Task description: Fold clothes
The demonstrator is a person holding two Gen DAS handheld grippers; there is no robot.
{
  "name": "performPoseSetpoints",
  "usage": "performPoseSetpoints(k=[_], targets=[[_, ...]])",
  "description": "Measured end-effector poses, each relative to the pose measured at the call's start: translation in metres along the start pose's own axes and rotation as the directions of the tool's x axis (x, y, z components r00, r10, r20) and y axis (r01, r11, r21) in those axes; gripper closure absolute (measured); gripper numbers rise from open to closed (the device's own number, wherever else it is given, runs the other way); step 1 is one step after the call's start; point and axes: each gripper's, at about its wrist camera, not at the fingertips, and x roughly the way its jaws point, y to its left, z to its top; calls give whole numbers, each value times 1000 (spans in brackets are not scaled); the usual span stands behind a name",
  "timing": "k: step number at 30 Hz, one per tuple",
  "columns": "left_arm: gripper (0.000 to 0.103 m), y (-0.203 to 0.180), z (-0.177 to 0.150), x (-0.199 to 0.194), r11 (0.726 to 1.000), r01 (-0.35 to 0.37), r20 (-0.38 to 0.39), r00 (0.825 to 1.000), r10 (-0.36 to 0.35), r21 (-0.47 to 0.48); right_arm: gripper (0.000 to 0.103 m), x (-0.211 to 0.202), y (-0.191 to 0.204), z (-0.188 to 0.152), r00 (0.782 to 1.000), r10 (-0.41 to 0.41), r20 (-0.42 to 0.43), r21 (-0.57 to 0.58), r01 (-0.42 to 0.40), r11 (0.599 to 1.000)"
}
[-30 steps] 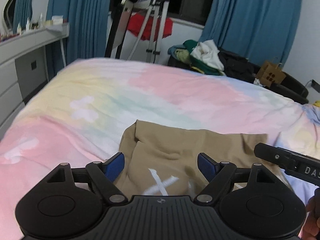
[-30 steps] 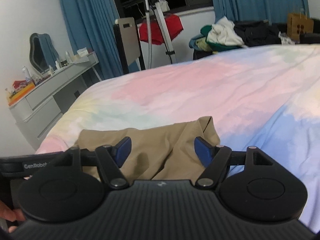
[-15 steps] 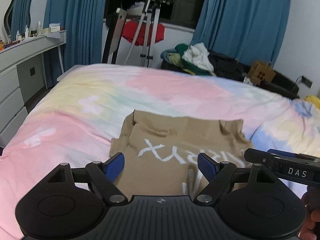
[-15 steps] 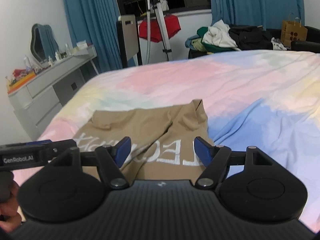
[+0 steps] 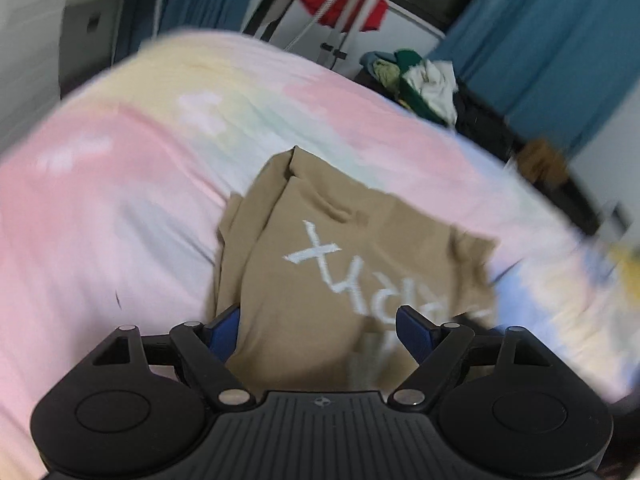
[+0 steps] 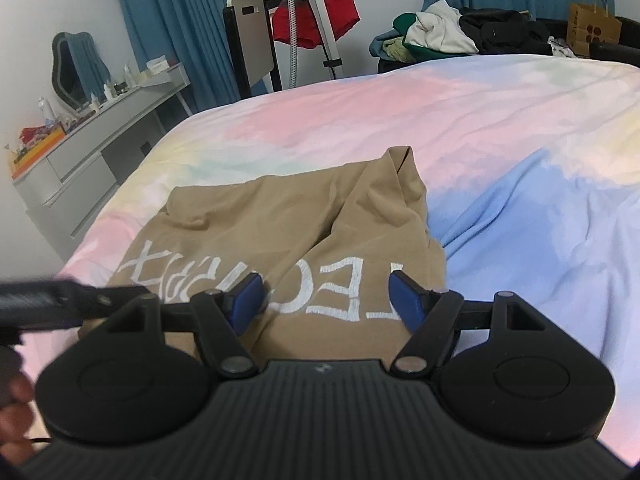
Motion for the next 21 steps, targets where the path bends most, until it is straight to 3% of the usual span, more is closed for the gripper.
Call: performPoseSetpoints(k=[3, 8, 11, 13, 16, 19, 21], targets=[[16, 26, 1, -12, 959, 123, -30, 990, -135, -255, 31, 0, 0, 1, 1000, -3, -2, -1, 3, 1000], [15, 51, -4, -19, 884, 140, -55, 982, -183, -445, 31, 0, -3, 2, 1000, -5, -4, 8, 5, 1000], [13, 50, -2, -21, 887, 152, -54, 979, -195, -435, 32, 0, -5, 3, 1000, -6, -4, 15, 6, 1000], [12, 48, -9, -18, 880, 132, -101, 975, -198, -456, 32, 1, -7, 4, 1000, -5, -4, 29, 5, 1000], [12, 41, -19, -12, 868, 156, -162, 952, -259, -472, 32, 0, -9, 5, 1000, -5, 2, 48, 4, 999], [12, 36, -29, 0, 866, 188, -170, 940, -296, -464, 32, 0, -13, 5, 1000, -7, 3, 74, 6, 997], [12, 43, -33, 13, 852, 177, -163, 943, -290, -493, 32, -1, -16, 7, 1000, 5, 7, 108, -6, 994]])
